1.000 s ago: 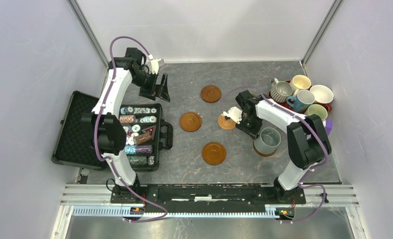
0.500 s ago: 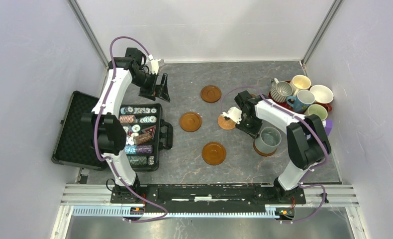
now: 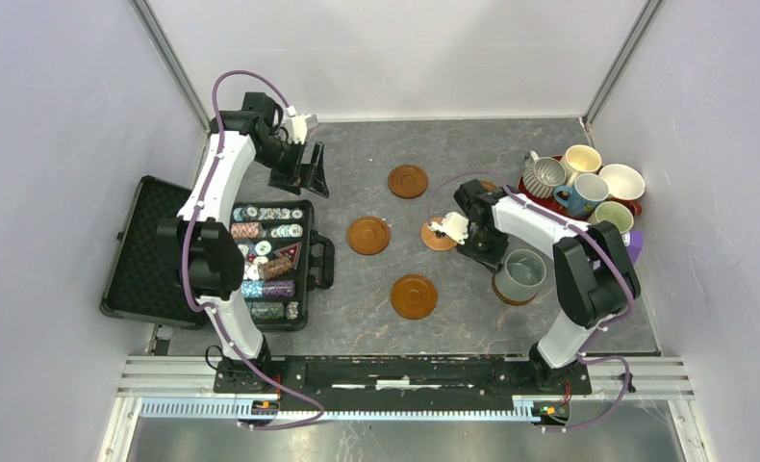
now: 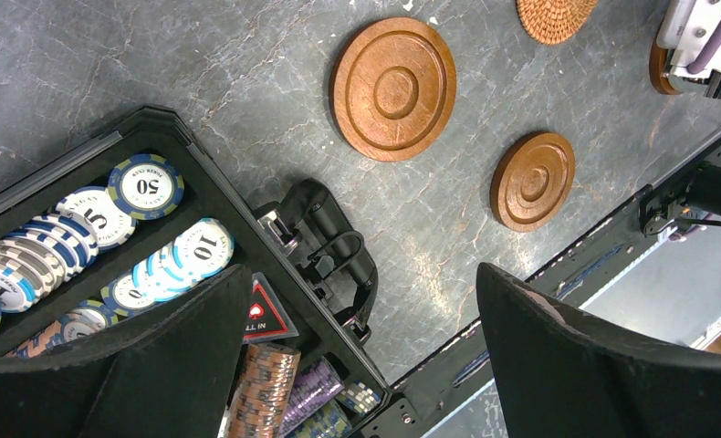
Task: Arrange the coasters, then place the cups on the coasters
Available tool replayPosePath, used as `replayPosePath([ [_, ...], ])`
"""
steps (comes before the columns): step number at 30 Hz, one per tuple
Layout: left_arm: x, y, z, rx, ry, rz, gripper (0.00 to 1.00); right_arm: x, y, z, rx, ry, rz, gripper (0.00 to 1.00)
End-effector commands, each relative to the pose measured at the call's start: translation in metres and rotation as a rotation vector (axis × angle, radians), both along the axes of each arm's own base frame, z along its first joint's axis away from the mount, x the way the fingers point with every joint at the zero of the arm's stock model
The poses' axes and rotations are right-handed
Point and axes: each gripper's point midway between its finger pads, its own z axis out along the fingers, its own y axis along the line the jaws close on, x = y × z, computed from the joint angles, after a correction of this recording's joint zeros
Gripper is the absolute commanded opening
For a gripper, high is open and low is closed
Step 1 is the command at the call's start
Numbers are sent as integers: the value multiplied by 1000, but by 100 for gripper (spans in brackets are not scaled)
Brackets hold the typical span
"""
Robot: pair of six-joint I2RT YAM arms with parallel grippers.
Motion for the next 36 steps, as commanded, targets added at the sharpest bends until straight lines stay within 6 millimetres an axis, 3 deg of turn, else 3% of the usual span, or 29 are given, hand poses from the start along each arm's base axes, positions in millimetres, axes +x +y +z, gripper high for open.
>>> replayPosePath([
  [1,3,0,12,-23,-9,39,98,-2,-3,13,-15,-19,10,32],
  [8,2,2,13,-14,-11,30,99,19,11,36,45,-77,29,55],
  [12,1,4,17,1,-28,12,100,47,29,68,134,-166,51,70],
  [18,0,6,27,10,-73,-22,100,88,44,116,304,-286,79,84],
  [24,1,4,33,-3,-102,-38,100,132,16,137,340,-380,5,85],
  [26,1,3,33,-5,-104,-44,100,138,8,136,365,-353,3,83],
  [32,-3,1,31,-20,-99,-65,100,127,-10,112,336,-264,-17,75],
  [36,-4,-1,31,-36,-101,-74,100,152,-27,114,257,-381,-89,75],
])
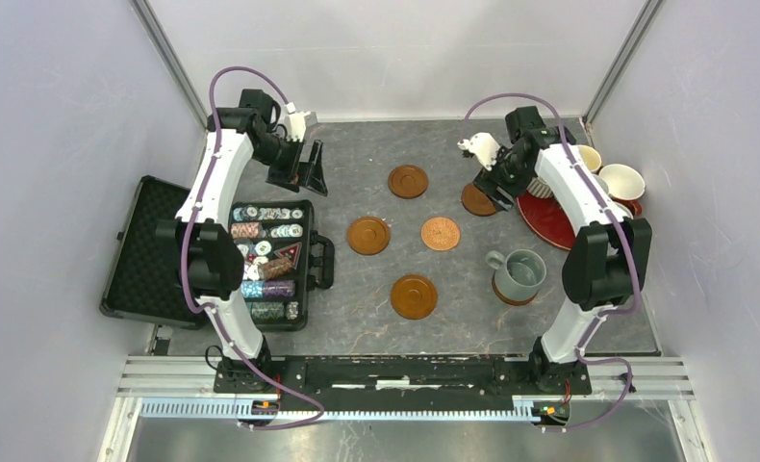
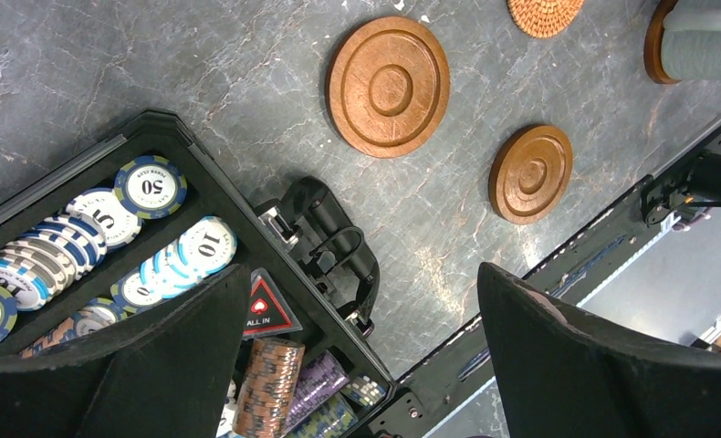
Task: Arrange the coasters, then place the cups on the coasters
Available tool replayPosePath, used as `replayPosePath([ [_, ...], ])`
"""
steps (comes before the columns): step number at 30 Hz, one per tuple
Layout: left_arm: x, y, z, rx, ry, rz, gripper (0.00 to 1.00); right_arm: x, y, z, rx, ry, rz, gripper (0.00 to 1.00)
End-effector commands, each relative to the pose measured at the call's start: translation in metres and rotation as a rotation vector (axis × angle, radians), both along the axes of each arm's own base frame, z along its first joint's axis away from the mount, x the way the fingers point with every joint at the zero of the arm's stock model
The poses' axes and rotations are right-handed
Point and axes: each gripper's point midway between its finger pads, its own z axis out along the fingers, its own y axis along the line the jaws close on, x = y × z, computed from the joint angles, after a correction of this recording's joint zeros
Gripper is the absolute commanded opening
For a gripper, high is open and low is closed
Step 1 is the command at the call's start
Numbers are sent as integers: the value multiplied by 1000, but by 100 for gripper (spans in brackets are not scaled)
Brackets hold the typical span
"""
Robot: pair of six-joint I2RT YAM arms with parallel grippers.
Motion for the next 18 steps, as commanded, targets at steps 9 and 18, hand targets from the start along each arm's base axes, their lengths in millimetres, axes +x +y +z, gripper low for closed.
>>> replayPosePath([
  [9,-1,-3,20,-37,-75,-42,100,121,-59,27,-114,-254,-227,77],
  [18,-1,1,18,-12,-72,-27,100,168,-100,9,-155,-360,-313,82],
])
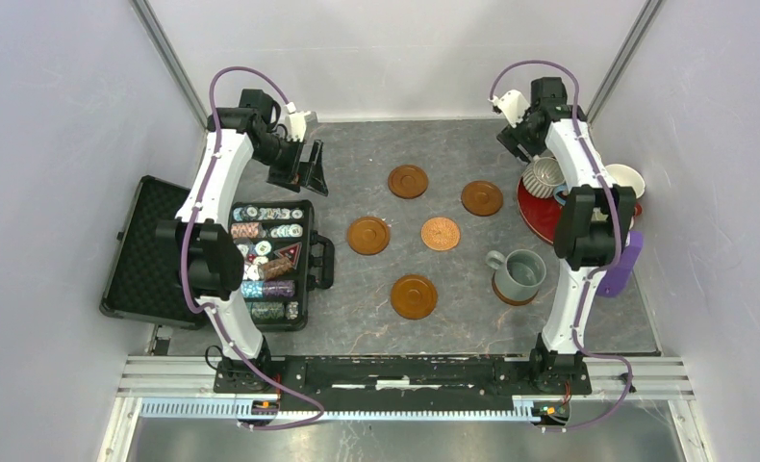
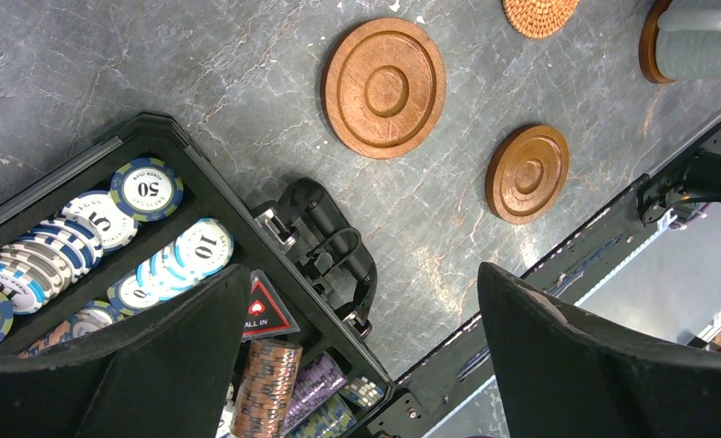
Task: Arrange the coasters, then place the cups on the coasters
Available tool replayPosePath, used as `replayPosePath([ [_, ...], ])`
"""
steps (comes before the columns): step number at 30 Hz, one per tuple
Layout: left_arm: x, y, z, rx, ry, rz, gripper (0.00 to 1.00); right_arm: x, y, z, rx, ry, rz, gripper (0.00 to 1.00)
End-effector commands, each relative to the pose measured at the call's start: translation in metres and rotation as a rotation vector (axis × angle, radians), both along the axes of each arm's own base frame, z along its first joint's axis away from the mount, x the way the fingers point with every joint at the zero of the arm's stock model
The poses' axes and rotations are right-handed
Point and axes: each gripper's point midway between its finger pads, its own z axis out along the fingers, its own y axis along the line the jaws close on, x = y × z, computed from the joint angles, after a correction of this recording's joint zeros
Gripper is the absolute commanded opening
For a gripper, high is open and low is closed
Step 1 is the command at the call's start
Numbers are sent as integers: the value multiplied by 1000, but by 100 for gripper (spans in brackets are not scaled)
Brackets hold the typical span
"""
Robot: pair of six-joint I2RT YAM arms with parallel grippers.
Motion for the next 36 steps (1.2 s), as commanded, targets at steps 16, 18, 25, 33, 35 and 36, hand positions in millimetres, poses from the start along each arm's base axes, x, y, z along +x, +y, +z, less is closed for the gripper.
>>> replayPosePath([
  [16,6,3,16,3,-66,-2,100,17,-22,-54,-19,78,69,55],
  [18,7,3,16,5,-67,0,100,14,-22,-58,-25,99,85,52],
  [25,7,5,18,14,-72,5,100,2,-28,-61,-33,153,95,43],
  [33,7,3,16,5,-61,9,100,-27,-17,-64,11,249,167,45],
  [35,7,3,15,3,-59,7,100,-29,-18,-68,3,265,177,47],
  [36,8,3,15,3,-59,7,100,-29,-18,-70,4,272,182,48],
])
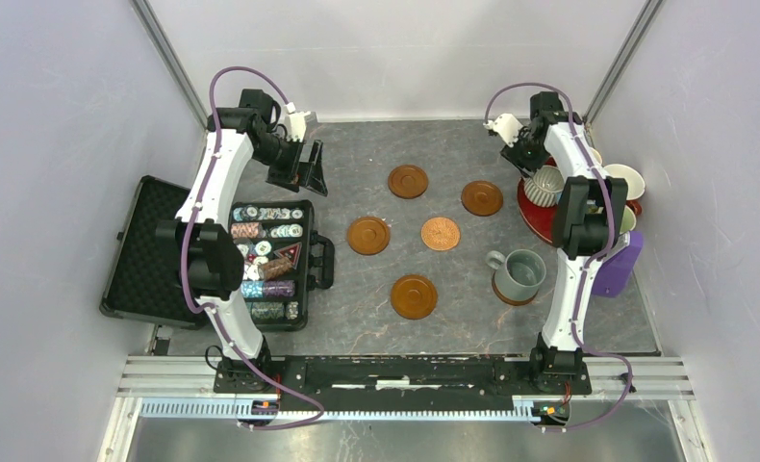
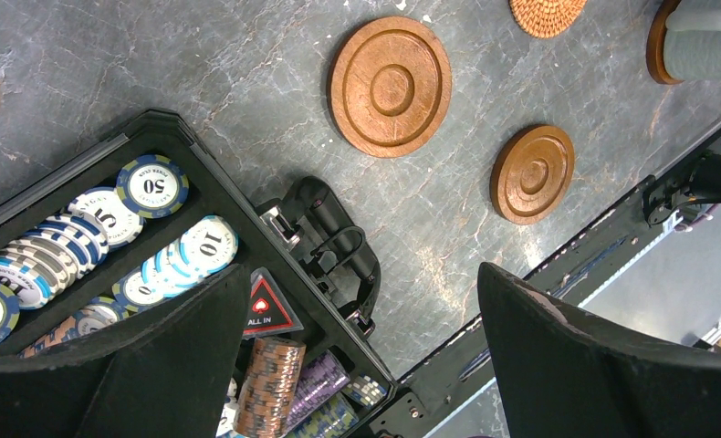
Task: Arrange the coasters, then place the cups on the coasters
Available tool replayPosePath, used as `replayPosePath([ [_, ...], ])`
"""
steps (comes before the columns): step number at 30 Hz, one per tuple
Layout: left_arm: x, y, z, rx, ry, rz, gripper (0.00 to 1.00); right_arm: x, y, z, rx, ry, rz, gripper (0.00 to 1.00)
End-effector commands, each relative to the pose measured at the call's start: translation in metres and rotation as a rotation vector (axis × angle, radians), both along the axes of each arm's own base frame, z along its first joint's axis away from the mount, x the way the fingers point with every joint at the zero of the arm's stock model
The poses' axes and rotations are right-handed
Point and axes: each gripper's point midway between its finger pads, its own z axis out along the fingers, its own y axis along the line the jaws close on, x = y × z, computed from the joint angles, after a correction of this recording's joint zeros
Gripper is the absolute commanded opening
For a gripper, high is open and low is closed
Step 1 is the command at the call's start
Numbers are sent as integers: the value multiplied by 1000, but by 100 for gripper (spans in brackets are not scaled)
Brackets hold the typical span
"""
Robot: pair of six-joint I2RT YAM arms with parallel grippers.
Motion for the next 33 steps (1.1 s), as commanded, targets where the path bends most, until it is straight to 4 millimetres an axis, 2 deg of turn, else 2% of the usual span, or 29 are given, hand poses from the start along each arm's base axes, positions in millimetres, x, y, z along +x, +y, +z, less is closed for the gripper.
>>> replayPosePath([
  [1,7,1,16,-11,-56,3,100,-27,-1,-8,6,113,38,48],
  [10,6,1,15,-8,-54,4,100,-41,-4,-32,-24,224,109,46],
  [14,6,2,15,-6,-54,5,100,-39,-10,-37,-58,228,124,46],
  [19,7,2,15,-1,-55,5,100,-32,-14,-38,-89,210,151,41],
  [24,6,3,15,2,-60,4,100,-27,-14,-21,-117,179,182,25],
  [27,6,3,16,4,-62,2,100,-29,-11,-7,-125,162,208,3],
  [28,7,3,15,4,-61,4,100,-29,-11,-3,-127,153,213,0],
  [33,9,2,16,-3,-64,3,100,-28,4,21,-116,90,278,0],
])
